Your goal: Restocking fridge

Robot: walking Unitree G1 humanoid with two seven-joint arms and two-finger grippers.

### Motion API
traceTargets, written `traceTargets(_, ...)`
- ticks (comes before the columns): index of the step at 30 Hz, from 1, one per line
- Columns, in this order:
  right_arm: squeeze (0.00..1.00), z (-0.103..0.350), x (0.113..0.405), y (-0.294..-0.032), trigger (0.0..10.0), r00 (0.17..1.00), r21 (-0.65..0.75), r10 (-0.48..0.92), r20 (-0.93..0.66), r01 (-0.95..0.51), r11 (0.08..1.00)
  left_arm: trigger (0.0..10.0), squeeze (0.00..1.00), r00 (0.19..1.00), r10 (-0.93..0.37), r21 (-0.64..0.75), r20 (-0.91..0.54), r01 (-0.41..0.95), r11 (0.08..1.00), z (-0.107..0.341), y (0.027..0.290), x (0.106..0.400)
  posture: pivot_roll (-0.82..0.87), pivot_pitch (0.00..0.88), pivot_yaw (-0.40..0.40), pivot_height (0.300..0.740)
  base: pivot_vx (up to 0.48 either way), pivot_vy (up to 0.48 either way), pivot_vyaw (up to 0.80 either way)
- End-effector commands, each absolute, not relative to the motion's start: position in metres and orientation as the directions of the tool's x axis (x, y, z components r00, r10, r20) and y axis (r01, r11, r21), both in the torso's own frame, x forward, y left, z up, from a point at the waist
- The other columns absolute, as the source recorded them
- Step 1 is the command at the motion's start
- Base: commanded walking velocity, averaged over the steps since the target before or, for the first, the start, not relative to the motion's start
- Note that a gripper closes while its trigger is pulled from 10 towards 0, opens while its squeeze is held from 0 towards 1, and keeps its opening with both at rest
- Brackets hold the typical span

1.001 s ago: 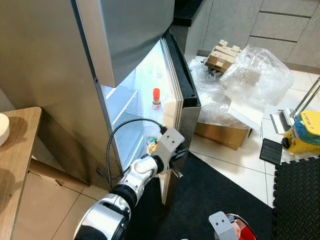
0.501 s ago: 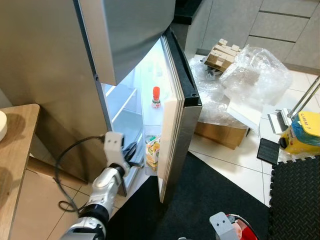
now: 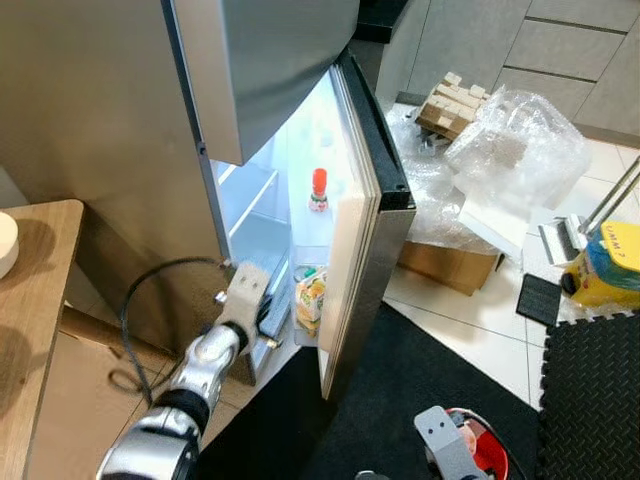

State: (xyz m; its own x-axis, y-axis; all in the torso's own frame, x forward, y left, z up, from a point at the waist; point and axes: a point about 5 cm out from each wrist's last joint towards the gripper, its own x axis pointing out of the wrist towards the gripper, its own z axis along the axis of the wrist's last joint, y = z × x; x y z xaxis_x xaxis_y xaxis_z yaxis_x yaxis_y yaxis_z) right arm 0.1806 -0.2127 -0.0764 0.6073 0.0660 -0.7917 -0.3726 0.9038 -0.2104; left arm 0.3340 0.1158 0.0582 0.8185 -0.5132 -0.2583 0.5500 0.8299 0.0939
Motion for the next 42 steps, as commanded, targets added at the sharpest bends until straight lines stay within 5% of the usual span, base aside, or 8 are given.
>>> traceTargets(1, 0.00, -0.075, 0.179, -0.217, 10.0, 0.617, -0.221, 0.064, -0.785, -0.375, 0.900, 10.0, 0.00, 0.800, -0.537, 0.096, -0.267, 0.576, 0.812, 0.056, 0.112, 0.332, -0.22, 0.161, -0.008, 0.700, 0.000, 0.000, 0.00)
traceTargets(13, 0.00, -0.075, 0.171, -0.226, 10.0, 0.624, -0.229, 0.056, -0.779, -0.367, 0.901, 10.0, 0.00, 0.714, -0.667, 0.161, -0.215, 0.699, 0.697, 0.093, 0.100, 0.353, -0.23, 0.193, 0.002, 0.700, 0.000, 0.000, 0.00)
traceTargets(22, 0.00, -0.075, 0.174, -0.219, 10.0, 0.637, -0.216, 0.071, -0.767, -0.361, 0.907, 10.0, 0.00, 0.558, -0.815, 0.126, -0.157, 0.830, 0.544, 0.105, 0.061, 0.348, -0.22, 0.205, 0.023, 0.700, 0.000, 0.000, 0.00)
traceTargets(42, 0.00, -0.079, 0.166, -0.215, 10.0, 0.649, -0.203, 0.061, -0.759, -0.323, 0.924, 10.0, 0.00, 0.351, -0.930, 0.104, -0.112, 0.935, 0.340, 0.114, -0.005, 0.329, -0.25, 0.217, 0.080, 0.700, 0.000, 0.000, 0.00)
